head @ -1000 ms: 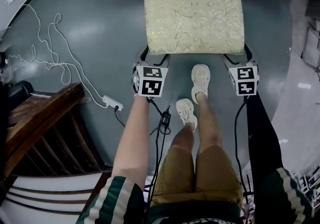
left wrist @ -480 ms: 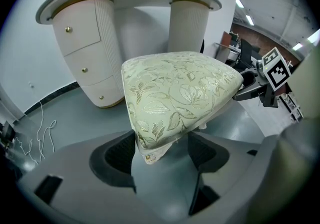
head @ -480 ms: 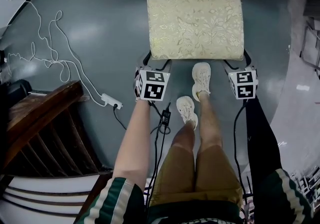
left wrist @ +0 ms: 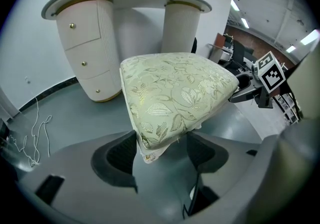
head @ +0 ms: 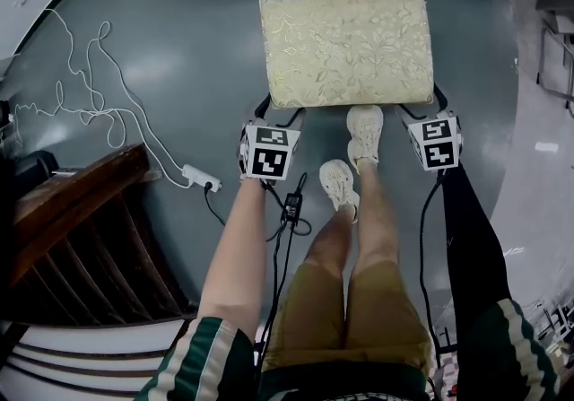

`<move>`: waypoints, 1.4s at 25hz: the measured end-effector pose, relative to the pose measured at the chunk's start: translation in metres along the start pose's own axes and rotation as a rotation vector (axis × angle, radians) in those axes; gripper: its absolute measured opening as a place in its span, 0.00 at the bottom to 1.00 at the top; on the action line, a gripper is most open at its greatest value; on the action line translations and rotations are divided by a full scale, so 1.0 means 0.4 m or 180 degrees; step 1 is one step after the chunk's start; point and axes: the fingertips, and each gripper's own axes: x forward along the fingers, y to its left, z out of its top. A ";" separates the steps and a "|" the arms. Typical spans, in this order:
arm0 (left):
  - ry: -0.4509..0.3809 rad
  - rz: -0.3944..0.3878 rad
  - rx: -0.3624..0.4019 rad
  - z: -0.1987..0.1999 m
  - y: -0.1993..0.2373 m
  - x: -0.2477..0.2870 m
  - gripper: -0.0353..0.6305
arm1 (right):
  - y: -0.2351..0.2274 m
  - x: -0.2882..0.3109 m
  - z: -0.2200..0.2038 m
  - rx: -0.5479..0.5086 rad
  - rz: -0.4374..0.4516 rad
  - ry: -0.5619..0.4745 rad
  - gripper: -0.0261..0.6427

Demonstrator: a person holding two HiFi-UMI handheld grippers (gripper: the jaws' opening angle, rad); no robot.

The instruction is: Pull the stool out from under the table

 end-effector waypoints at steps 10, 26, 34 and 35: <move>-0.0069 0.0148 -0.0026 0.027 0.003 -0.023 0.45 | 0.003 -0.016 0.000 0.0054 0.0057 0.0078 0.69; -0.0133 -0.0015 0.0320 0.039 0.031 -0.010 0.60 | 0.011 -0.035 -0.002 0.0108 0.0221 -0.0103 0.67; -0.0009 -0.0346 0.0635 0.043 0.019 -0.001 0.61 | 0.010 -0.043 -0.002 0.0073 0.0258 -0.0110 0.67; 0.0040 -0.0341 0.0778 0.040 0.017 -0.002 0.63 | 0.010 -0.045 0.000 0.0072 0.0263 -0.0112 0.67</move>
